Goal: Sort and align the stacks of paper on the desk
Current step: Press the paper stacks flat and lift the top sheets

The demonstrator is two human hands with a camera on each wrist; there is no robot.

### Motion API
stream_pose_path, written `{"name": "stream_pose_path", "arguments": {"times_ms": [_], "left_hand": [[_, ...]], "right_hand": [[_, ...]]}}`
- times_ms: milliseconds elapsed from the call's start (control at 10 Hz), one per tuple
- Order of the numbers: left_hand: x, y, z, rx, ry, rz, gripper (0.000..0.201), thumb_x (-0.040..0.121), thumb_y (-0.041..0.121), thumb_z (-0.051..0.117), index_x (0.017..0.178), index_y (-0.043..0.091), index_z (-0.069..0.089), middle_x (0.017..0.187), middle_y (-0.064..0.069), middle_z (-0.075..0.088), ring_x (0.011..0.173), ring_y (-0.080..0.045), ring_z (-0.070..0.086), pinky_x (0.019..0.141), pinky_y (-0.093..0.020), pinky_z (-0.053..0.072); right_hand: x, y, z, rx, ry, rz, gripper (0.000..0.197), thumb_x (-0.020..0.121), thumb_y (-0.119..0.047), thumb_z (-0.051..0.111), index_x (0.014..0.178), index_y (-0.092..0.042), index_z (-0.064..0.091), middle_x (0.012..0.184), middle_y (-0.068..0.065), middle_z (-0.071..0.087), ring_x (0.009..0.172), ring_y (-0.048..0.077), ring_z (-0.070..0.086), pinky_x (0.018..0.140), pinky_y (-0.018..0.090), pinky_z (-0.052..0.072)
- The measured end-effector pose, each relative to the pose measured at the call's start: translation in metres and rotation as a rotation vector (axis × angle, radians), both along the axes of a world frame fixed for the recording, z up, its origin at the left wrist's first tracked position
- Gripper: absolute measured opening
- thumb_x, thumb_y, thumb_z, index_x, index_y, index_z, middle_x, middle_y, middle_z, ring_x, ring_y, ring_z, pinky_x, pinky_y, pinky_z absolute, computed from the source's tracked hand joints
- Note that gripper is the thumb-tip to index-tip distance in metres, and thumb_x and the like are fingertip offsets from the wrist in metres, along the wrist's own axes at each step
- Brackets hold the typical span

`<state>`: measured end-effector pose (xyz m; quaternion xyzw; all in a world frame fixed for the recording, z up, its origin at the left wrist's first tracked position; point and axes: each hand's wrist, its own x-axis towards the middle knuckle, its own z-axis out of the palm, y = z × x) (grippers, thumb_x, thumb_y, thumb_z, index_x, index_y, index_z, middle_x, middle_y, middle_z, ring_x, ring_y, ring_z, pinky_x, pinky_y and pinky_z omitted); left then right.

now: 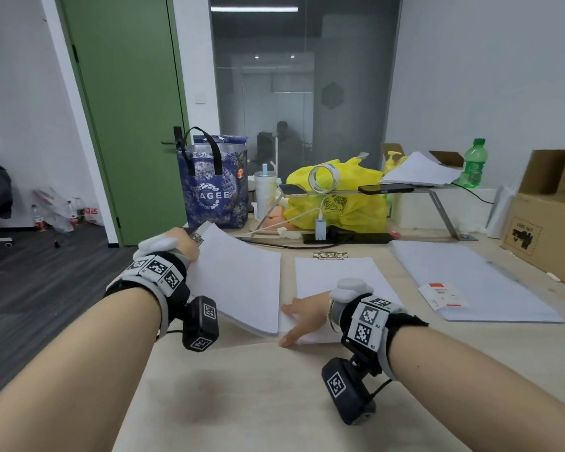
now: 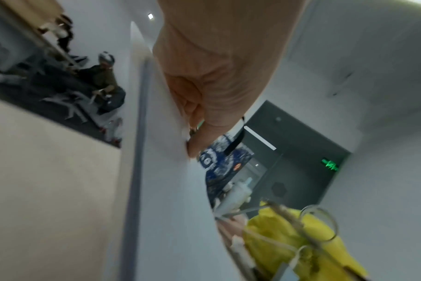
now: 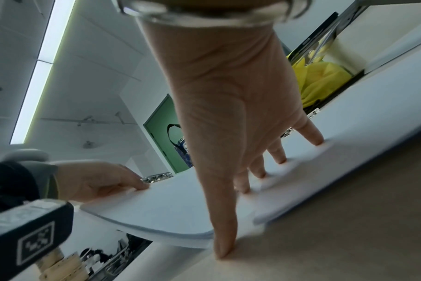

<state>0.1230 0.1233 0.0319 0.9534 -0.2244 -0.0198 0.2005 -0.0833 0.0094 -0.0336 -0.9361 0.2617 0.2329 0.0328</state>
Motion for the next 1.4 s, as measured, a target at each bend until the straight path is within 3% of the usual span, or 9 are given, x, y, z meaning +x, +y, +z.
{"name": "stream_pose_path", "arguments": {"times_ms": [200,300,400,500,700,900,1000,1200,1400], "left_hand": [[-0.025,-0.016,0.051,-0.063,0.042,-0.143,0.038,0.095,0.001,0.047,0.132,-0.011,0.049,0.135,-0.025,0.053,0.11,-0.033,0.059,0.057,-0.026,0.045],[-0.047,-0.015,0.066,-0.048,-0.012,-0.17,0.033,0.098,0.004,0.043,0.128,-0.006,0.053,0.132,-0.025,0.053,0.127,-0.035,0.051,0.093,-0.035,0.045],[-0.067,-0.017,0.082,-0.063,0.025,-0.207,0.005,0.096,0.004,0.045,0.097,0.006,0.048,0.108,-0.021,0.055,0.117,-0.034,0.057,0.087,-0.034,0.047],[-0.062,-0.035,0.085,-0.137,0.203,-0.264,0.005,0.093,0.004,0.05,0.097,0.004,0.048,0.082,-0.009,0.056,0.071,-0.026,0.061,0.059,-0.027,0.051],[-0.097,-0.035,0.096,-0.42,0.479,-0.397,0.064,0.094,0.059,0.034,0.133,0.009,0.044,0.113,-0.014,0.059,0.075,-0.028,0.064,0.059,-0.033,0.055],[-0.111,-0.044,0.085,-0.557,0.47,-0.483,0.085,0.091,0.069,0.015,0.13,0.002,0.05,0.117,-0.013,0.061,0.09,-0.03,0.063,0.08,-0.044,0.054],[-0.12,-0.051,0.075,-0.567,0.521,-0.531,0.084,0.091,0.069,0.015,0.12,0.002,0.057,0.121,-0.013,0.061,0.091,-0.028,0.062,0.086,-0.043,0.052],[-0.141,-0.063,0.045,-0.33,0.636,-0.616,0.071,0.095,0.062,0.022,0.133,0.01,0.051,0.133,-0.006,0.052,0.116,-0.028,0.053,0.098,-0.045,0.045],[-0.146,-0.071,0.022,-0.114,0.667,-0.609,0.051,0.102,0.043,0.032,0.136,0.008,0.046,0.141,-0.006,0.048,0.11,-0.024,0.051,0.103,-0.045,0.041]], "right_hand": [[0.0,0.001,0.01,0.152,-0.111,-0.123,0.083,0.081,-0.055,0.061,0.148,-0.021,0.024,0.152,0.001,0.035,0.14,0.025,0.034,0.112,0.039,0.027],[0.0,-0.002,0.012,0.185,-0.151,-0.169,0.088,0.076,-0.057,0.063,0.148,-0.027,0.021,0.152,-0.001,0.036,0.14,0.023,0.034,0.115,0.04,0.026],[-0.002,0.001,0.018,0.234,-0.183,-0.151,0.09,0.081,-0.053,0.06,0.152,-0.027,0.011,0.157,-0.003,0.026,0.145,0.021,0.025,0.117,0.038,0.021],[-0.002,0.008,0.024,0.293,-0.268,-0.131,0.085,0.086,-0.042,0.061,0.153,-0.021,0.012,0.156,0.001,0.029,0.142,0.024,0.031,0.11,0.036,0.034],[0.004,0.011,0.046,0.44,-0.639,-0.18,0.081,0.091,-0.018,0.049,0.151,-0.023,-0.005,0.128,0.014,0.059,0.105,0.028,0.068,0.072,0.036,0.056],[-0.016,0.005,0.099,0.624,-1.108,-0.202,0.047,0.099,-0.012,0.026,0.146,-0.011,0.03,0.099,0.02,0.064,0.07,0.023,0.066,0.067,0.038,0.057],[-0.034,0.0,0.118,0.659,-1.252,-0.263,0.043,0.101,-0.034,0.029,0.125,-0.005,0.05,0.097,0.027,0.066,0.064,0.028,0.066,0.074,0.05,0.056],[-0.075,-0.016,0.13,0.656,-1.192,-0.418,0.057,0.096,-0.056,0.031,0.114,-0.006,0.049,0.096,0.026,0.066,0.068,0.031,0.068,0.064,0.041,0.058],[-0.112,-0.041,0.11,0.496,-0.971,-0.519,0.024,0.096,-0.022,0.052,0.102,0.001,0.047,0.074,0.009,0.053,0.058,0.021,0.067,0.048,0.029,0.056]]}}
